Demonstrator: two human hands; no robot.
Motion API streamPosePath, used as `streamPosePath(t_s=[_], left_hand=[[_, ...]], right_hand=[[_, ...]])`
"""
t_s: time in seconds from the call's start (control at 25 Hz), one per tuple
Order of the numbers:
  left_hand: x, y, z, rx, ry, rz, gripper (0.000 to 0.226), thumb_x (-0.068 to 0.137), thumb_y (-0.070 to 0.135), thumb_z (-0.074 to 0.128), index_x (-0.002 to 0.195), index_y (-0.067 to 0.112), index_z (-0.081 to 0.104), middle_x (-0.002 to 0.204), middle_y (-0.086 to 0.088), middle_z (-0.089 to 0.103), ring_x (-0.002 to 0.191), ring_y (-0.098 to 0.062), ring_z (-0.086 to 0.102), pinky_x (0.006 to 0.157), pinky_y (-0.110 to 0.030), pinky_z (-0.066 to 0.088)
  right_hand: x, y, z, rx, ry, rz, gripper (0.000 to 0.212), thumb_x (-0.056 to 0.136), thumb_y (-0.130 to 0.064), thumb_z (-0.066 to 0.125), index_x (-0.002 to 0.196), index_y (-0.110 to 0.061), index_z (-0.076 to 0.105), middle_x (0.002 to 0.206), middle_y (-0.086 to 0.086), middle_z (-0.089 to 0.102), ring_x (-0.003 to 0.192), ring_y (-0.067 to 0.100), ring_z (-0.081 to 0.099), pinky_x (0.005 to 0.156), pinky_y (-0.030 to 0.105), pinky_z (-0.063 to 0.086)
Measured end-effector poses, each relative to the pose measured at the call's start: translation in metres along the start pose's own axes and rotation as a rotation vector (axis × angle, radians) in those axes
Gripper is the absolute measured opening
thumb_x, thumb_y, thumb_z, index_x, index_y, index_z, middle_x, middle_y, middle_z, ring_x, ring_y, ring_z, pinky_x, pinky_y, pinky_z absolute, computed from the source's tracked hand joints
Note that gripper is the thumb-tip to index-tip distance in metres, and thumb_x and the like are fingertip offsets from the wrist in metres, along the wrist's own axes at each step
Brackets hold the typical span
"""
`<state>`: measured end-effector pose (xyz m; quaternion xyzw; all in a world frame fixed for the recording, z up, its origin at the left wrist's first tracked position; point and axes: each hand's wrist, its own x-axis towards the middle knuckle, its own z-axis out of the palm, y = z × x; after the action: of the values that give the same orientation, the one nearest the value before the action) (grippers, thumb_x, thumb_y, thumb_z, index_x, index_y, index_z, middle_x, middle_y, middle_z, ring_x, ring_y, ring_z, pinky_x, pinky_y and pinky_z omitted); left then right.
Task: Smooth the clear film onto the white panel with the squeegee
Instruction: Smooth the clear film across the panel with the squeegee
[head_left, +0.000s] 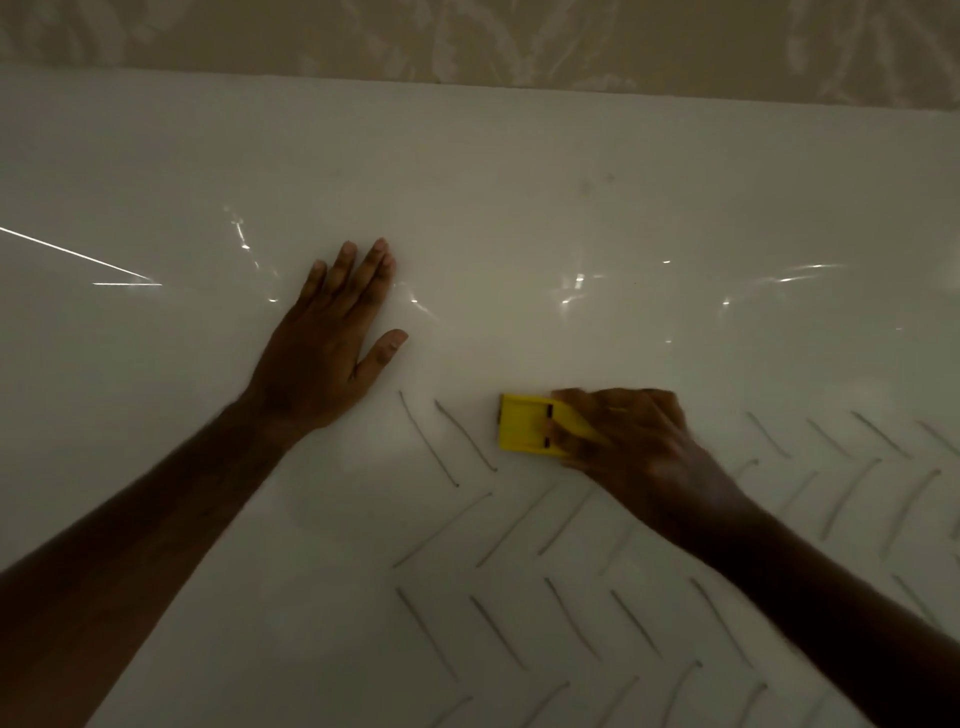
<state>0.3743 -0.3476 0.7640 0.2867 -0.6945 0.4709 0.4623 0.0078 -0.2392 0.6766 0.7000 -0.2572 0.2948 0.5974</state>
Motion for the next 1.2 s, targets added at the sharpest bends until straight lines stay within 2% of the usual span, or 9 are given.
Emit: streamPosePath(t_s=[0.2,0.28,0.4,0.56,0.72,0.84,1.0,1.08,1.2], left_hand=[[0.000,0.003,0.003,-0.024,0.032,-0.016,0.073,0.114,0.053,0.018,0.171,0.006,0.020,0.180,-0.010,0.016,0.167,-0.035,0.013,0.136,-0.053,0.013],[0.001,0.003,0.003,-0.027,0.038,-0.021,0.072,0.115,0.052,0.016,0.171,0.007,0.021,0.180,-0.010,0.017,0.167,-0.035,0.014,0.136,-0.052,0.012],[-0.007,0.001,0.005,-0.018,0.052,-0.045,0.071,0.115,0.050,0.017,0.171,0.006,0.021,0.180,-0.011,0.018,0.167,-0.036,0.014,0.136,-0.052,0.011],[-0.018,0.004,0.008,0.013,0.081,-0.068,0.066,0.116,0.043,0.022,0.171,0.006,0.020,0.180,-0.011,0.018,0.166,-0.037,0.014,0.136,-0.054,0.011],[-0.020,0.009,0.011,0.008,0.117,-0.103,0.062,0.116,0.036,0.024,0.171,0.007,0.022,0.180,-0.010,0.019,0.166,-0.037,0.014,0.136,-0.055,0.011],[-0.022,0.008,0.012,-0.011,0.133,-0.110,0.060,0.115,0.030,0.028,0.170,0.006,0.023,0.179,-0.011,0.021,0.166,-0.037,0.015,0.136,-0.053,0.010],[-0.028,0.009,0.013,-0.037,0.142,-0.169,0.061,0.114,0.029,0.030,0.170,0.007,0.023,0.179,-0.010,0.020,0.167,-0.037,0.013,0.136,-0.052,0.008],[-0.029,0.009,0.013,-0.036,0.135,-0.177,0.061,0.114,0.030,0.029,0.170,0.007,0.023,0.180,-0.009,0.020,0.166,-0.037,0.013,0.136,-0.053,0.009],[-0.029,0.011,0.013,-0.027,0.138,-0.192,0.062,0.114,0.031,0.028,0.170,0.007,0.023,0.180,-0.010,0.020,0.166,-0.037,0.014,0.136,-0.053,0.009]], right_hand=[[0.058,0.007,0.012,-0.017,0.099,0.152,0.035,0.101,-0.035,0.066,0.135,-0.026,0.066,0.152,0.005,0.059,0.119,0.037,0.059,0.097,0.051,0.047],[0.084,-0.018,0.030,0.009,0.098,0.110,0.036,0.099,-0.034,0.069,0.134,-0.026,0.067,0.151,0.005,0.060,0.118,0.037,0.062,0.096,0.051,0.048],[0.064,-0.050,0.041,0.051,0.075,-0.009,0.039,0.103,-0.029,0.069,0.141,-0.026,0.062,0.154,0.006,0.058,0.120,0.037,0.064,0.095,0.052,0.049],[0.026,-0.044,0.021,0.046,-0.003,-0.102,0.039,0.106,-0.024,0.068,0.144,-0.022,0.063,0.157,0.009,0.054,0.123,0.039,0.063,0.097,0.055,0.047],[0.069,-0.017,0.025,-0.033,0.068,-0.010,0.036,0.105,-0.031,0.068,0.141,-0.028,0.066,0.155,0.006,0.057,0.125,0.036,0.061,0.100,0.053,0.047],[0.101,-0.040,0.043,0.017,0.116,0.055,0.037,0.102,-0.034,0.068,0.139,-0.029,0.065,0.152,0.004,0.059,0.122,0.031,0.055,0.098,0.051,0.049],[0.052,-0.072,0.042,0.071,0.029,-0.066,0.043,0.105,-0.021,0.067,0.148,-0.025,0.057,0.158,0.008,0.053,0.123,0.037,0.060,0.098,0.055,0.046],[0.028,-0.061,0.026,0.077,-0.015,-0.100,0.043,0.106,-0.020,0.067,0.148,-0.023,0.059,0.158,0.009,0.053,0.124,0.039,0.062,0.098,0.055,0.045],[0.032,-0.029,0.014,0.010,0.007,-0.034,0.040,0.107,-0.025,0.066,0.146,-0.024,0.060,0.156,0.010,0.056,0.123,0.042,0.065,0.098,0.056,0.047]])
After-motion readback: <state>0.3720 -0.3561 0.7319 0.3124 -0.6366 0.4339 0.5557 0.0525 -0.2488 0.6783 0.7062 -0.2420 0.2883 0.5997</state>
